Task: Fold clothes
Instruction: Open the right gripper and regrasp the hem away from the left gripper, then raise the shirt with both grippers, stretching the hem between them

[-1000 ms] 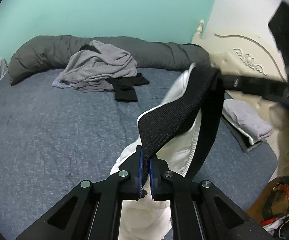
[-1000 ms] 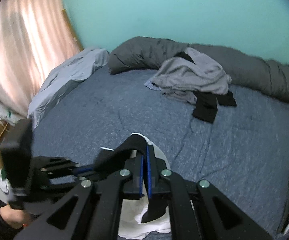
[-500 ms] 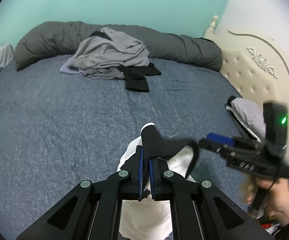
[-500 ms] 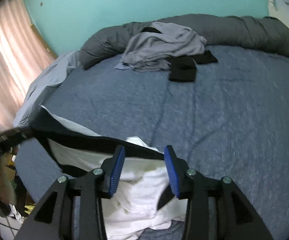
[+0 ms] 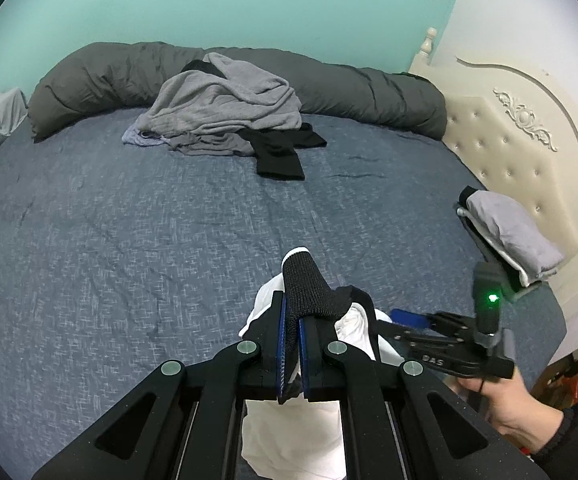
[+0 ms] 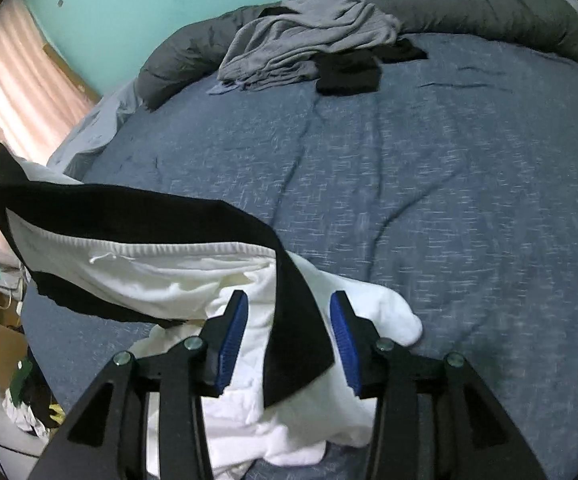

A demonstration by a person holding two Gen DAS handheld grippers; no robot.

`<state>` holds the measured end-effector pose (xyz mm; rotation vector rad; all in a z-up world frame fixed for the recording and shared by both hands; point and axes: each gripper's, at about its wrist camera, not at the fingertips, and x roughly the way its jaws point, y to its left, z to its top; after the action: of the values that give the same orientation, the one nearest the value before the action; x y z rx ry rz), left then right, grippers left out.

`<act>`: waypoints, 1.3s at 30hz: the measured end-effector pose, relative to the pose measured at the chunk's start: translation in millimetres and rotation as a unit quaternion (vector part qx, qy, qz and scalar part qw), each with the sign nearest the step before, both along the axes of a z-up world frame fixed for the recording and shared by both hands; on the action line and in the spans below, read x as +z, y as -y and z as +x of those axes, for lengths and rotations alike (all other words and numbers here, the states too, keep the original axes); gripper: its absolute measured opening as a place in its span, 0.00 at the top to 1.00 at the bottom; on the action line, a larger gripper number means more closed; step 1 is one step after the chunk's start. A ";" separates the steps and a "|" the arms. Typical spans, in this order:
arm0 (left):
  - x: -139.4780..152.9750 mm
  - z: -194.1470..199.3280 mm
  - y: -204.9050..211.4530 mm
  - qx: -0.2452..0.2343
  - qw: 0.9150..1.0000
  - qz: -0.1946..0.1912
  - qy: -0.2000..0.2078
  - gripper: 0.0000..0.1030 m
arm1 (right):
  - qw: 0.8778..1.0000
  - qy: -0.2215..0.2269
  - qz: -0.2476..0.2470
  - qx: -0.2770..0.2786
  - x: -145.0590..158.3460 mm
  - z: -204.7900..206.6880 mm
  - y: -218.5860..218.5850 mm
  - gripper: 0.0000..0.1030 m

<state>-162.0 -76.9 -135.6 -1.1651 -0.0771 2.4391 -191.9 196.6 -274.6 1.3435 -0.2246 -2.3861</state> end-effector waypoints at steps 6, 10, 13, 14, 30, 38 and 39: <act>-1.8 2.1 0.5 -0.007 1.000 -0.010 -0.012 0.95 | 1.000 0.007 0.010 0.002 -10.5 -13.8 5.1 0.91; -3.3 2.1 6.9 0.003 1.000 -0.019 -0.015 0.95 | 1.000 -0.011 0.018 -0.011 0.9 -9.5 -1.0 0.96; 2.9 4.2 17.3 0.017 0.999 -0.019 -0.021 0.95 | 0.998 -0.054 0.023 -0.026 37.6 -1.4 -13.5 0.96; 7.1 5.6 20.5 0.022 0.999 -0.018 -0.023 0.95 | 0.997 -0.069 0.022 -0.033 52.8 0.9 -18.5 0.96; 205.9 81.3 42.9 0.051 0.988 0.030 -0.144 0.95 | 0.951 -0.303 0.039 -0.038 368.7 108.8 -50.6 0.96; 334.0 117.8 42.3 0.044 0.975 0.052 -0.212 0.95 | 0.928 -0.367 0.051 -0.048 486.0 158.0 -55.6 0.96; 348.9 122.2 42.4 0.043 0.973 0.054 -0.220 0.95 | 0.925 -0.374 0.053 -0.048 496.7 163.0 -55.4 0.96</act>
<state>-39.7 -119.2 213.3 -0.5656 -0.1265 2.6727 -28.9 252.0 222.1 0.3784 0.0615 -2.8250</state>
